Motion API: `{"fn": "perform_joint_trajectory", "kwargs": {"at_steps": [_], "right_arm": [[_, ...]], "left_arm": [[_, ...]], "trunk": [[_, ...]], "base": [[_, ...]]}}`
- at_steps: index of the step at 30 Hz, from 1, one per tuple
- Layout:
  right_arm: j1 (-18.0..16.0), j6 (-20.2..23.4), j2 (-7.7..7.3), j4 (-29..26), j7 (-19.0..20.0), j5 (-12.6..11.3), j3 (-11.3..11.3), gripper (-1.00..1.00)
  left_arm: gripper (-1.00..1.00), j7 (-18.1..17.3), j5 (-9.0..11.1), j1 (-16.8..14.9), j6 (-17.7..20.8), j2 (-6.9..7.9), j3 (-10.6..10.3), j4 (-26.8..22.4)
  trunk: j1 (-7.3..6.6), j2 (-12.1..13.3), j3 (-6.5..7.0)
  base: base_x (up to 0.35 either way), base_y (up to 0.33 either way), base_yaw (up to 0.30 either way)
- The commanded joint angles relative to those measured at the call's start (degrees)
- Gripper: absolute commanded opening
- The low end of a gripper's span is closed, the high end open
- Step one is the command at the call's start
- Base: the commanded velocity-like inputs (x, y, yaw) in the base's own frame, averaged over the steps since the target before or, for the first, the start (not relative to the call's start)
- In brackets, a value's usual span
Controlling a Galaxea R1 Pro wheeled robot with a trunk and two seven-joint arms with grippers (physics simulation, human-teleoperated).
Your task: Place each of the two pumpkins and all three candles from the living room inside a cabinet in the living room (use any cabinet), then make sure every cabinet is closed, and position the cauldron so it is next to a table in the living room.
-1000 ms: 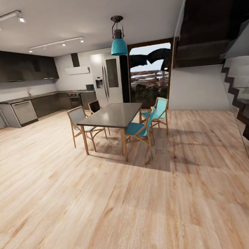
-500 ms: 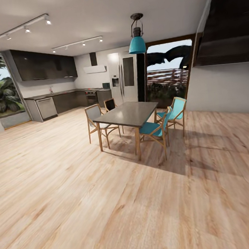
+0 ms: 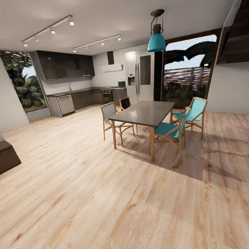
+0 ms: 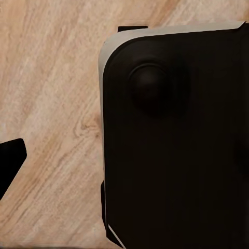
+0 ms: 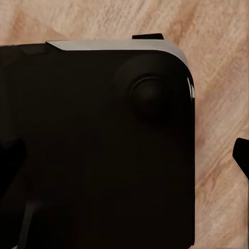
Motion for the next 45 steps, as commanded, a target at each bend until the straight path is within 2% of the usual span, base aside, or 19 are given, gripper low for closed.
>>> {"fn": "perform_joint_trajectory", "kwargs": {"at_steps": [1, 45], "right_arm": [[0.0, -0.2, 0.01, 0.0, 0.0, -0.4, 0.0, 1.0], [0.0, -1.0, 0.01, 0.0, 0.0, -0.4, 0.0, 1.0]], "left_arm": [[1.0, 0.1, 0.0, 0.0, -0.1, 0.0, 0.0, -0.1], [1.0, 0.1, 0.0, 0.0, -0.1, 0.0, 0.0, -0.1]], "trunk": [[0.0, 0.0, -0.04], [0.0, 0.0, -0.04]], "base": [[0.0, 0.0, 0.273], [0.0, 0.0, 0.271]]}}
